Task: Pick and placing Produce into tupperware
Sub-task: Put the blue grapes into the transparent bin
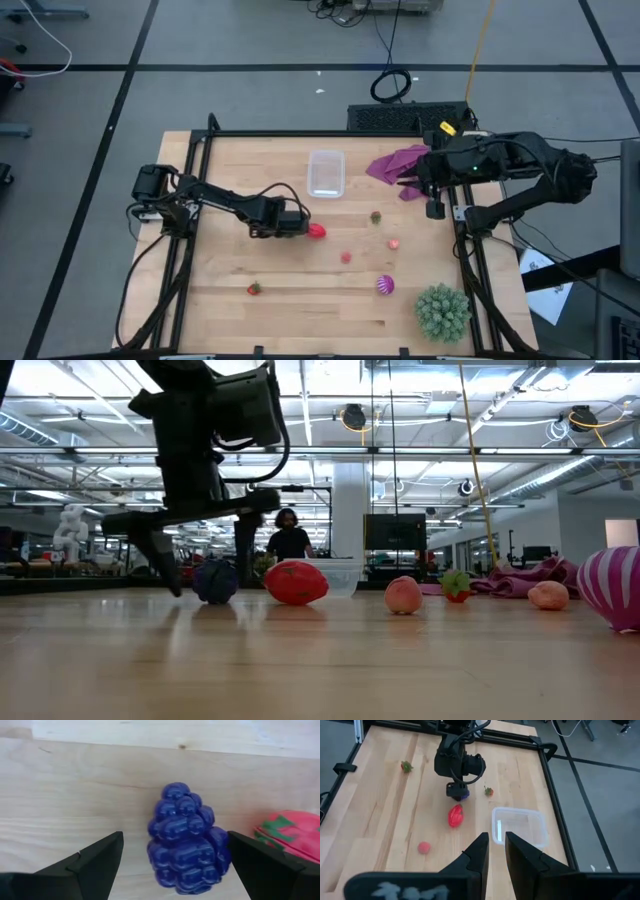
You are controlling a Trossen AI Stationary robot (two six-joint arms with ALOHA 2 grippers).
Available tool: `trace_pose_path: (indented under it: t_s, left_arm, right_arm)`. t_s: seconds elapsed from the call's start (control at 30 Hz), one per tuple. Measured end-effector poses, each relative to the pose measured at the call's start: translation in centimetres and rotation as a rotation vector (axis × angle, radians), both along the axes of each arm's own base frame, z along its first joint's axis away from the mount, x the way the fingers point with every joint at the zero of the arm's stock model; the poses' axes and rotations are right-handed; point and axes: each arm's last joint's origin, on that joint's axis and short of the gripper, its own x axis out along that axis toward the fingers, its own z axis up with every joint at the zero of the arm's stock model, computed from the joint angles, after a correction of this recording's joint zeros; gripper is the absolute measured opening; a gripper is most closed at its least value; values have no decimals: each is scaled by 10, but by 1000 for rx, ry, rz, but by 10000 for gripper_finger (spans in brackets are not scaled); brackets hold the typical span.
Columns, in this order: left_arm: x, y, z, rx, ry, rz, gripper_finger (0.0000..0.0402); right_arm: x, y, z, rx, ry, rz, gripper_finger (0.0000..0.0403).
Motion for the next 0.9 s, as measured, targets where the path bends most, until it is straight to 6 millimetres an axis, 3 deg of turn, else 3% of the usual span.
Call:
trace_pose_path:
  t_s: [0.17,0.6,0.9]
  left_arm:
    - [0,0,0,13,3,6,341]
    - [0,1,0,18,2,2,238]
    - [-1,1,2,24,-3,-25,226]
  right_arm:
    - [0,0,0,0,-3,0,57]
    - [0,0,0,0,-3,0,57]
    - [0,0,0,-1,3,0,57]
